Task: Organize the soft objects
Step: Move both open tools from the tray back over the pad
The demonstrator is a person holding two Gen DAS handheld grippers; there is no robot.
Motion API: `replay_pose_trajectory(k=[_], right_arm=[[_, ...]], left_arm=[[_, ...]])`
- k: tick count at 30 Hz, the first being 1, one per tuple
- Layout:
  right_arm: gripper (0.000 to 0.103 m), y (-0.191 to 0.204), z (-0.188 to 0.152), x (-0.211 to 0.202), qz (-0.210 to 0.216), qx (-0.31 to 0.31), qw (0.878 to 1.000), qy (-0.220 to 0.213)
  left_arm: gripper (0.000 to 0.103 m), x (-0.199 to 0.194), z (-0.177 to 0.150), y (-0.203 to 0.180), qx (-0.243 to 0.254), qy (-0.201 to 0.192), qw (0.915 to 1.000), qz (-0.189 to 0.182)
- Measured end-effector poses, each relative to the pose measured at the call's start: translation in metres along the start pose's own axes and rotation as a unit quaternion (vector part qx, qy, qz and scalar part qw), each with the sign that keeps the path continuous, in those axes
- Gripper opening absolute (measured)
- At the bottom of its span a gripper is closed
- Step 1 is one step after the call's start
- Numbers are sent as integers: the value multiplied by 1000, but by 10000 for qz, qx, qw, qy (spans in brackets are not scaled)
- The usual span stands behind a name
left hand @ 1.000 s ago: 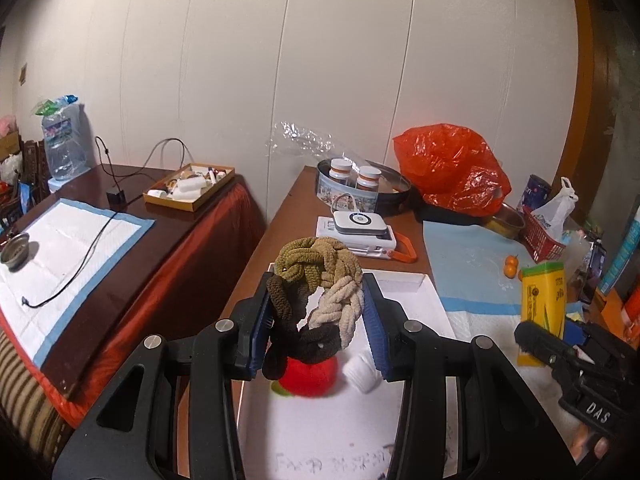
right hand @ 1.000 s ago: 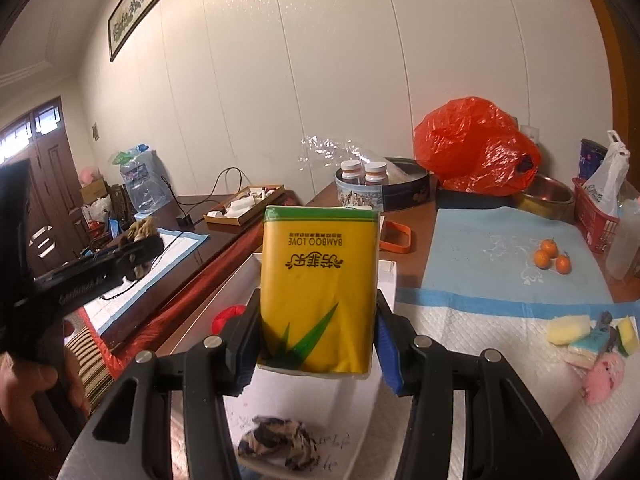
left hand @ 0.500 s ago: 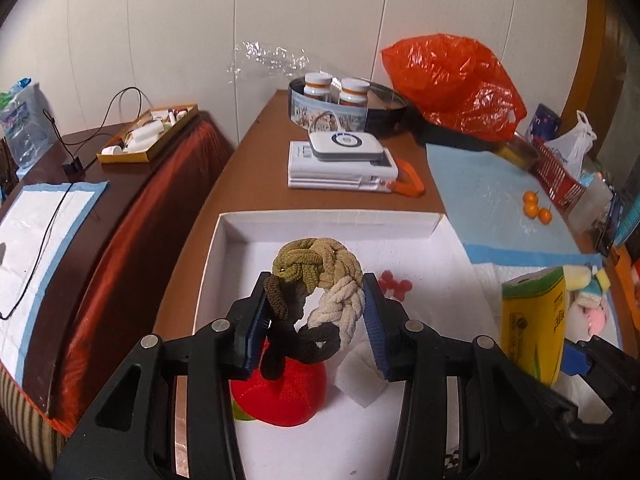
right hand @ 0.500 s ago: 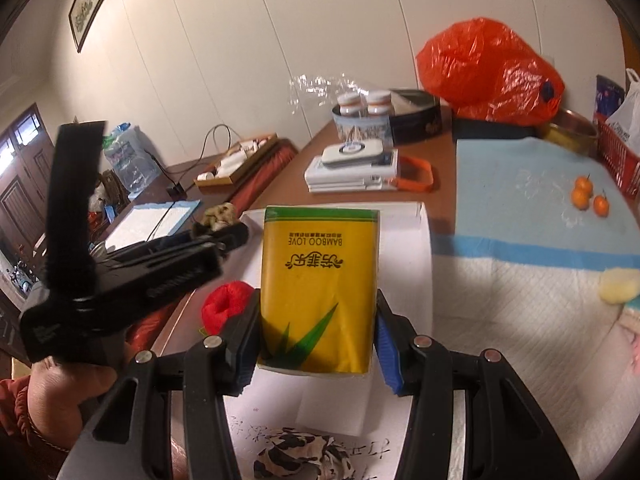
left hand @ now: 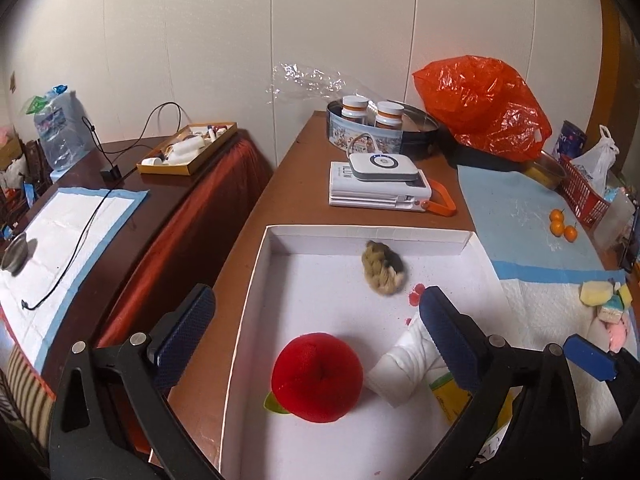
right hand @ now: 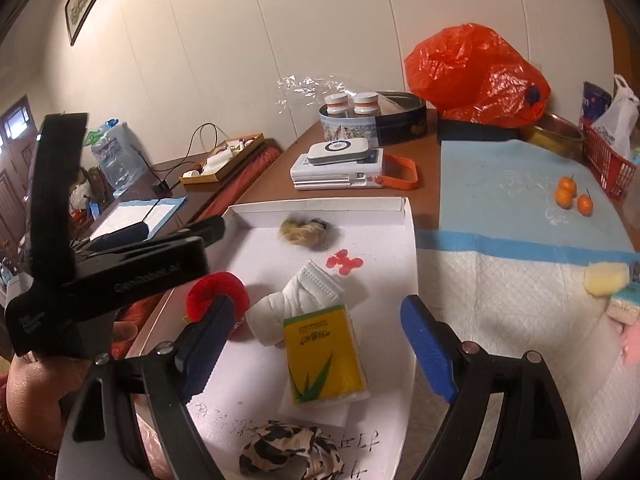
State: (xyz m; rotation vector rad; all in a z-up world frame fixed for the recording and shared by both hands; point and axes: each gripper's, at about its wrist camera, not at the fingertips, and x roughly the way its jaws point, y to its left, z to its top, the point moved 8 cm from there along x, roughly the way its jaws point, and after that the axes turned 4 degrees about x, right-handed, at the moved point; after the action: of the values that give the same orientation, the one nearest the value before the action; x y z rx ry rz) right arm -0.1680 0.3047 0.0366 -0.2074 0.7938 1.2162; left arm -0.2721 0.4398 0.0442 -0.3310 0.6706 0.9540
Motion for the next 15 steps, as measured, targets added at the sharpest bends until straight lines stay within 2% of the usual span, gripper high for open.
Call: replay_pose_trajectory(k=[6,15], right_arm=[[85,-2,-5,-6,7,2,10000,6],[85,-10,-12,-14,23,78,10000,16]], left_arm=[[103,-10,-2,-7,86,-85,9999,57],[103,-27,-1,-28,160,-172,9997,-58]])
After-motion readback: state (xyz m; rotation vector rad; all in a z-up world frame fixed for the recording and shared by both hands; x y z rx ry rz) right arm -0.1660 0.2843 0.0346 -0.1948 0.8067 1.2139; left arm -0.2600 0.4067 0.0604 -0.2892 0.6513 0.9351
